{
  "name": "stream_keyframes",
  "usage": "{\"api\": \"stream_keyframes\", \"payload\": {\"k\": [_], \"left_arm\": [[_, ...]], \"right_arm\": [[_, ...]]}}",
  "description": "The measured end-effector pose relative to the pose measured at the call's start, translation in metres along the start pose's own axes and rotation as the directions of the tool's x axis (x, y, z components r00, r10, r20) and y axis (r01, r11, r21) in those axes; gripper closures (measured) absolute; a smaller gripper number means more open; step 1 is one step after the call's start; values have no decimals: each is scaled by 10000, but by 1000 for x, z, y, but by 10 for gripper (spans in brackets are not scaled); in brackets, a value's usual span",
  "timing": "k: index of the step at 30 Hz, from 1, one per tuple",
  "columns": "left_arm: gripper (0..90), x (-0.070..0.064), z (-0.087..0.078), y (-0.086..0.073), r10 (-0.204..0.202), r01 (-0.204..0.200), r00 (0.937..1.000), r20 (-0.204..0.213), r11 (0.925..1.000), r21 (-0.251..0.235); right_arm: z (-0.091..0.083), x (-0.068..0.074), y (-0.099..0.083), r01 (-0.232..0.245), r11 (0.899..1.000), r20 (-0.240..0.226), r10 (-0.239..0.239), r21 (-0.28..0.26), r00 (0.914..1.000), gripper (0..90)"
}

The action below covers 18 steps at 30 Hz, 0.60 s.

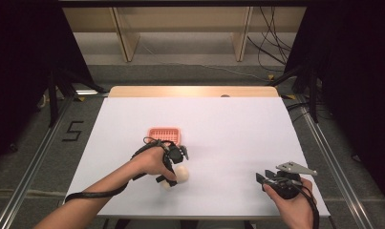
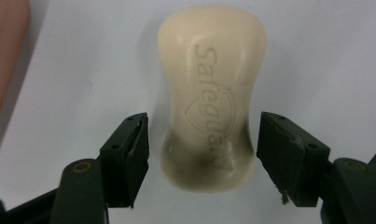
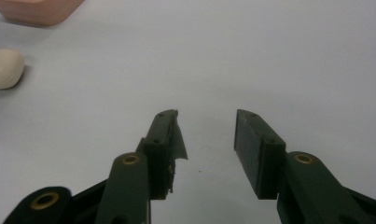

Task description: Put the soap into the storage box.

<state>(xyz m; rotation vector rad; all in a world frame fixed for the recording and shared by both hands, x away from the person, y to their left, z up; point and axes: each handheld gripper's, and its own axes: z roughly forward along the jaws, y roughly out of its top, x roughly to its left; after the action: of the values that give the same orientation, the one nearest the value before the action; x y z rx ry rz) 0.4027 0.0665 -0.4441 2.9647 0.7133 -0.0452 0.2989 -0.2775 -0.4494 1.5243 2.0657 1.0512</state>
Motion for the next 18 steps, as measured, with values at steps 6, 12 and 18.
{"api": "stream_keyframes", "payload": {"k": [6, 12, 18], "left_arm": [[345, 1, 5, 3, 53, -53, 10000, -5, 9998, 174], [359, 0, 9, 6, -40, 36, 9999, 117, 9995, 311], [375, 1, 11, 8, 169, -172, 9998, 66, 9993, 344]], "right_arm": [[-1, 0, 0, 16, 10000, 77, -16, 81, 10000, 591], [0, 0, 0, 21, 10000, 82, -22, 41, 10000, 590], [0, -1, 0, 23, 10000, 48, -24, 6, 10000, 589]]}}
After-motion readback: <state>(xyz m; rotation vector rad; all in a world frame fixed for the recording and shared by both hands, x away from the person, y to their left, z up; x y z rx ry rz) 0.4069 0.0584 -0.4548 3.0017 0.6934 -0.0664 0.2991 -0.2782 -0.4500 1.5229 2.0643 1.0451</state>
